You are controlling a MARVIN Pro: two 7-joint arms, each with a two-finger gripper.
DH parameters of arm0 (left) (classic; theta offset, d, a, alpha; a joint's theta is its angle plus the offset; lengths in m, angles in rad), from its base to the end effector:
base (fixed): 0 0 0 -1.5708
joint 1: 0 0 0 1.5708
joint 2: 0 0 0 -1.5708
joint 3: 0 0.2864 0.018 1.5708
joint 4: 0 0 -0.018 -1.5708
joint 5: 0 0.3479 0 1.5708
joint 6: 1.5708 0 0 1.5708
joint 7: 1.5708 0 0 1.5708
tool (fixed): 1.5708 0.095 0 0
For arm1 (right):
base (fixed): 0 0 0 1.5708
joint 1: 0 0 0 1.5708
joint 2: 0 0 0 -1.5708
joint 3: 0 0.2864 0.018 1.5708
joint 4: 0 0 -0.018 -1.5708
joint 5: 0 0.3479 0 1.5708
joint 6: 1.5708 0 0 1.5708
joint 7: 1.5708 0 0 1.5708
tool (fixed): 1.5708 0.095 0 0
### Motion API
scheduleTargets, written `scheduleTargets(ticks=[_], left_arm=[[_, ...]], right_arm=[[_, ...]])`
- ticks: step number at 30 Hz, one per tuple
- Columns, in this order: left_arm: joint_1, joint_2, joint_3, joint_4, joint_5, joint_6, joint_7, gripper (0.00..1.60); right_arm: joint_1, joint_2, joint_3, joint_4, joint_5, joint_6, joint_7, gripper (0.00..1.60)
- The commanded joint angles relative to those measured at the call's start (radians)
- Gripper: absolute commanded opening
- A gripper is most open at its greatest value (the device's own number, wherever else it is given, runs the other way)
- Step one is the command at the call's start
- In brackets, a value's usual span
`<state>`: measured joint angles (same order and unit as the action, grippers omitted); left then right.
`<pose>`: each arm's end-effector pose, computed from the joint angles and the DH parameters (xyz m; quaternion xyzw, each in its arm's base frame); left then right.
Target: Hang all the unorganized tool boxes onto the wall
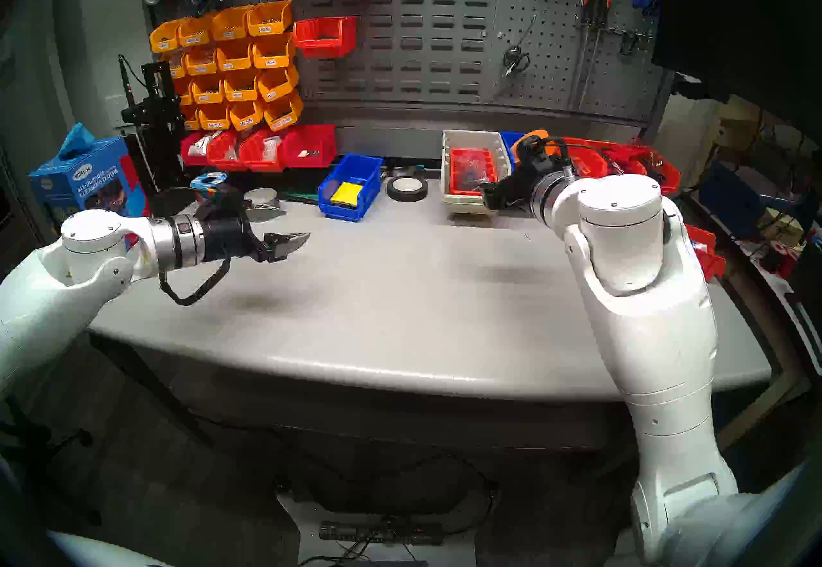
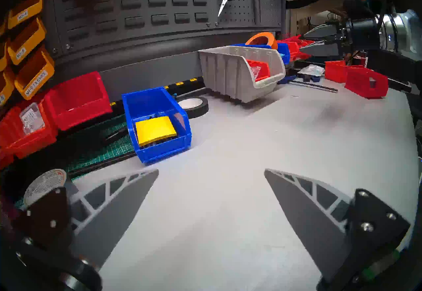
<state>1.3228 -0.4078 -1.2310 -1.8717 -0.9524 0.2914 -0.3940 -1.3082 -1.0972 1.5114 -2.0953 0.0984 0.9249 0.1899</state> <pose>0.4377 0.0753 -0.1285 0.7307 -0.3384 0.5639 0.1833 0.4401 -0.0298 -0.0547 0.7589 0.1910 0.6176 0.0786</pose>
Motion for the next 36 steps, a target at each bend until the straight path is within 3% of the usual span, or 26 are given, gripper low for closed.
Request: scheduleTargets(ticks=[1,13,14,16,22,23,24,28,29,30,33,34,35,36], left_arm=[[-0.010,0.002,-0.015,-0.003,-0.001,-0.010,0.004,1.60],[-0.011,0.004,-0.013,-0.003,-0.003,-0.011,0.005,1.60],[-0.011,-0.001,-0.015,-0.007,0.001,-0.005,0.035,1.60],[-0.027,-0.052,-0.017,0.001,-0.036,0.041,0.119,1.60],[-0.081,-0.128,0.018,0.017,-0.006,0.059,0.200,1.60],[-0.089,-0.159,0.018,0.018,-0.021,0.074,0.243,1.60],[-0.111,-0.148,0.043,0.023,-0.032,0.065,0.239,1.60],[-0.162,-0.214,0.081,0.011,-0.027,0.081,0.325,1.60],[-0.153,-0.200,0.082,-0.003,-0.031,0.072,0.328,1.60],[-0.185,-0.235,0.106,0.006,-0.025,0.088,0.356,1.60],[-0.189,-0.248,0.129,-0.016,-0.024,0.088,0.397,1.60],[-0.222,-0.286,0.150,-0.002,-0.015,0.105,0.412,1.60],[-0.208,-0.272,0.149,-0.019,-0.021,0.098,0.426,1.60],[-0.242,-0.310,0.172,-0.001,-0.011,0.115,0.444,1.60]], right_arm=[[0.013,-0.002,0.002,-0.010,0.003,-0.002,0.002,1.60],[0.013,-0.002,0.002,-0.010,0.003,-0.002,0.002,1.60],[0.013,-0.002,0.002,-0.010,0.003,-0.002,0.002,1.60],[0.012,-0.002,0.002,-0.010,0.002,-0.002,0.001,1.60],[0.012,-0.002,0.002,-0.010,0.002,-0.003,0.001,1.60],[0.012,-0.002,0.002,-0.010,0.002,-0.003,0.001,1.60],[0.012,-0.002,0.002,-0.010,0.002,-0.003,0.001,1.60],[0.012,-0.002,0.002,-0.010,0.002,-0.003,0.001,1.60],[0.012,-0.002,0.002,-0.010,0.002,-0.003,0.001,1.60],[0.012,-0.002,0.002,-0.010,0.002,-0.003,0.001,1.60],[0.011,-0.002,0.002,-0.009,0.002,-0.003,0.001,1.60],[0.011,-0.002,0.002,-0.009,0.002,-0.003,0.001,1.60],[0.011,-0.002,0.002,-0.009,0.002,-0.003,0.001,1.60],[0.011,-0.002,0.002,-0.010,0.002,-0.003,0.001,1.60]])
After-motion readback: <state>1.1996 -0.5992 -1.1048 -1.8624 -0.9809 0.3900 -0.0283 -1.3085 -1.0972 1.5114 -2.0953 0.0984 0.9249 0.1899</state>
